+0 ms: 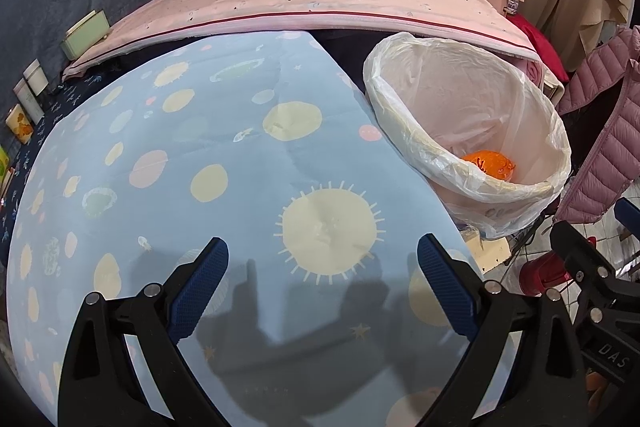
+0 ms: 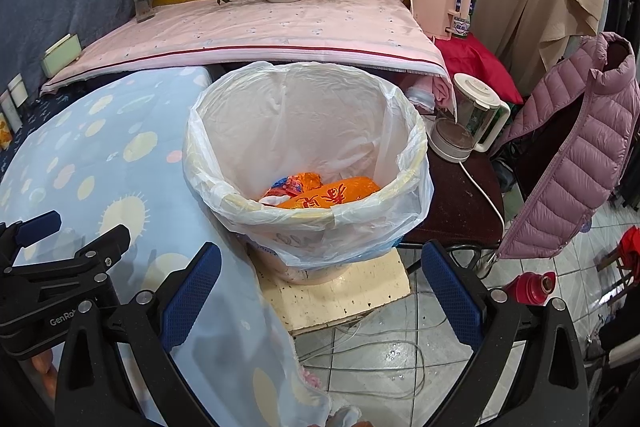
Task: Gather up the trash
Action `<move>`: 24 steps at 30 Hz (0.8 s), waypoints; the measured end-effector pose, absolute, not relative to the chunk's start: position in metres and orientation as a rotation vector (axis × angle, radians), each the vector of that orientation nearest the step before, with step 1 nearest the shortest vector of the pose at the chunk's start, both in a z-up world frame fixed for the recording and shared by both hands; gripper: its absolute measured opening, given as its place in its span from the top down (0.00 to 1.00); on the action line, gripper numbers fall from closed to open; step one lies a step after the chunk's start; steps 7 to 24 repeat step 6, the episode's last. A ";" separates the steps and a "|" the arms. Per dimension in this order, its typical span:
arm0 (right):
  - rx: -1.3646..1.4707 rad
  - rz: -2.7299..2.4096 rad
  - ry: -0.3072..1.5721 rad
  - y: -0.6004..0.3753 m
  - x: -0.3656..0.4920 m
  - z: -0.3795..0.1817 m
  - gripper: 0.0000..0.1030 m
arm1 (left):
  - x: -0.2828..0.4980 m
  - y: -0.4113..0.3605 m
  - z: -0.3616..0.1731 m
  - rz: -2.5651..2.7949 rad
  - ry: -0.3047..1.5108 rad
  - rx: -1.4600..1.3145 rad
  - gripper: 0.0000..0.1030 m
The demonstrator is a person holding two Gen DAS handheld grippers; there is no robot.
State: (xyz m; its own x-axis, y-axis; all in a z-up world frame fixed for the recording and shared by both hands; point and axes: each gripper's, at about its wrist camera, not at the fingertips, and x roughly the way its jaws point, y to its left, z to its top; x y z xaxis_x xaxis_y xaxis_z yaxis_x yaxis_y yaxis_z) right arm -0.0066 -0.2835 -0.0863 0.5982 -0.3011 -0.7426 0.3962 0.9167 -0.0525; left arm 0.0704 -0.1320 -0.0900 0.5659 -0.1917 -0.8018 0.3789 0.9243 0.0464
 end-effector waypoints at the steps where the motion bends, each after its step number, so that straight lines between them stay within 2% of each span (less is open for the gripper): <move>1: 0.122 -0.405 0.837 -0.283 -0.007 -0.086 0.06 | 0.070 -0.132 -0.090 -0.339 0.911 0.223 0.12; 24: 0.126 -0.409 0.836 -0.283 -0.007 -0.086 0.06 | 0.071 -0.132 -0.090 -0.337 0.912 0.224 0.12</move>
